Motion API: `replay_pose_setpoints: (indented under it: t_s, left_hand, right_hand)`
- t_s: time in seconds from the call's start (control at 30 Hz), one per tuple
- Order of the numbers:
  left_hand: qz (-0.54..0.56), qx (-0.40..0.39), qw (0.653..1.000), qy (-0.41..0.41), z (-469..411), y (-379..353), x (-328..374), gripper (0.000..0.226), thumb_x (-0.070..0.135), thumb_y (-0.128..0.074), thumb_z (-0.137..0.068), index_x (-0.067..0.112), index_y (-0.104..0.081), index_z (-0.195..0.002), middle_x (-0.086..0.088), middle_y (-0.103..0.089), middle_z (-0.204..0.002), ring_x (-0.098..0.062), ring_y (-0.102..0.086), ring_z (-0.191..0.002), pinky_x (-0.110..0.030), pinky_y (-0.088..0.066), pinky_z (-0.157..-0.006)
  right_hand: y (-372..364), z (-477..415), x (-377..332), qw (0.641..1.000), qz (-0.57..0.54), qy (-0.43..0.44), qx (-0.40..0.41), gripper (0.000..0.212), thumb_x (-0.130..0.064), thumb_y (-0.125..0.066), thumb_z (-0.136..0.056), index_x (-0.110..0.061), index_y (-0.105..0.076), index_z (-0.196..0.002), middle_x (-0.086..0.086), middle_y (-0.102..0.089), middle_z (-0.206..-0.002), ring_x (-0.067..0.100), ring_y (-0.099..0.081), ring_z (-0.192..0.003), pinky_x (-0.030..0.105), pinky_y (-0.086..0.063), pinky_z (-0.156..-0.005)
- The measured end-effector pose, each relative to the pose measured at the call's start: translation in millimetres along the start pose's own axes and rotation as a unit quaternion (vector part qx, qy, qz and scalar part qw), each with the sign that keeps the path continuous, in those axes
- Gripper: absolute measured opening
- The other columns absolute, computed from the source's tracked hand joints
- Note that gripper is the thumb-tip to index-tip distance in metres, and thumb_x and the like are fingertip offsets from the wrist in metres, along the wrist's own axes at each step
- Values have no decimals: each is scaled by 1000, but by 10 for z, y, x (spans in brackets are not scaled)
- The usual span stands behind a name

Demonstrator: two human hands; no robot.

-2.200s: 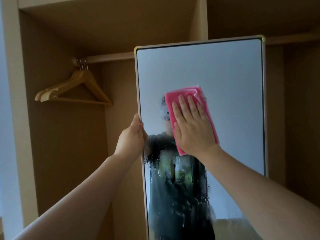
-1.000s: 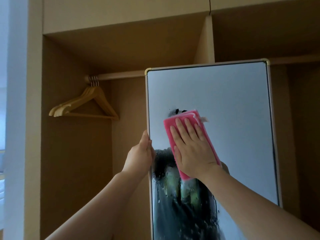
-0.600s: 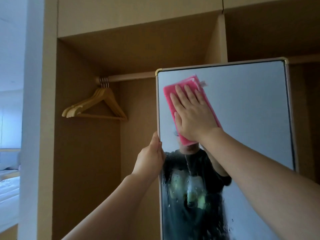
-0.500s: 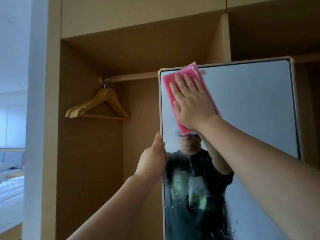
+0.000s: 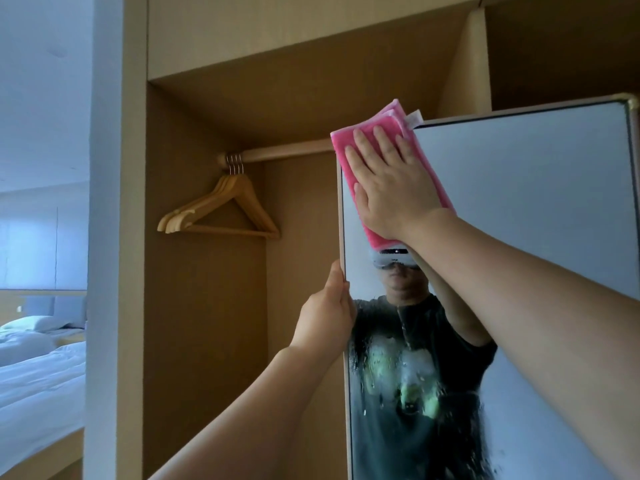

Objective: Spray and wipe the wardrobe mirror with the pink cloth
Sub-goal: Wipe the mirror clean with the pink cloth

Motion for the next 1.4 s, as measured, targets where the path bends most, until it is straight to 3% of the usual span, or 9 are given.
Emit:
replay_pose_setpoints:
  t_s: [0.17,0.3,0.43,0.63,0.8,0.93,1.1,1.2,1.4]
  left_hand:
    - [0,2,1000,5,23,28,37,48,25,-31,-103,27,-22,-150,-4,-66,-91,-19,-62,-78,-28,-45,-68]
    - [4,2,1000,12,17,24,20,47,24,-33,-102,27,-26,-148,-2,-66,-89,-8,-57,-68,-9,-37,-53]
    - [55,-1,998,15,50,43,40,42,22,-34,-103,26,-33,-144,1,-65,-83,1,-57,-61,-4,-39,-51]
    - [39,-2,999,2,113,76,81,46,21,-32,-101,39,-29,-143,-1,-67,-84,-9,-60,-67,-10,-42,-51]
    - [4,-12,1000,-24,143,74,69,48,18,-34,-99,38,-28,-143,-3,-68,-86,-20,-65,-71,-35,-55,-65]
    - [7,-3,999,-40,178,40,22,41,23,-33,-102,32,-36,-142,8,-66,-94,-11,-65,-79,-28,-56,-72]
    - [46,-6,999,-24,249,35,-4,23,21,-34,-103,26,-54,-113,13,-64,-85,-5,-64,-77,-12,-52,-66]
    - [54,-7,998,-16,302,14,-36,27,22,-34,-103,29,-54,-121,13,-65,-87,-5,-65,-80,-19,-55,-72]
    - [115,-15,993,12,427,-68,-210,37,22,-34,-103,39,-45,-133,13,-67,-105,-4,-66,-97,-29,-56,-85]
  right_hand:
    - [-10,54,-44,1000,-14,16,-5,63,-41,-5,-99,-11,-22,-153,13,-22,-159,37,-15,-147,50,-11,-120]
    - [-27,193,-138,999,-32,30,-3,63,-41,-7,-99,-11,-20,-153,13,-20,-159,36,-13,-148,50,-10,-121]
    - [-61,429,-269,998,-49,38,-7,62,-40,-12,-100,-10,-19,-154,13,-18,-160,35,-10,-148,49,-8,-121]
    - [-99,774,-455,997,-69,32,-21,62,-38,-10,-100,-9,-12,-154,14,-9,-161,35,-1,-149,49,-5,-121]
    - [-117,1105,-643,996,-82,24,-29,60,-38,-17,-101,-8,-12,-154,15,-8,-161,35,2,-149,50,-3,-121]
    - [-144,1411,-781,995,-89,27,-41,62,-40,-7,-101,-9,-4,-154,15,-3,-161,34,5,-149,49,-4,-121]
    - [-222,1735,-898,994,-97,19,-46,62,-40,-6,-100,-9,2,-154,13,-1,-162,32,3,-149,48,-6,-121]
    - [-255,1864,-922,993,-102,20,-49,64,-39,-19,-101,-10,0,-155,13,-1,-162,32,1,-150,48,-6,-121]
    - [-236,1894,-901,989,-114,37,-85,65,-42,-17,-101,-10,3,-154,14,3,-162,34,5,-149,50,-10,-120]
Point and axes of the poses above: each hand's wrist, its own z-axis away from the middle knuckle, its own y-axis out of the back of the hand, x = y × z, the point moved 1 cm from there along -z, towards the middle knuckle
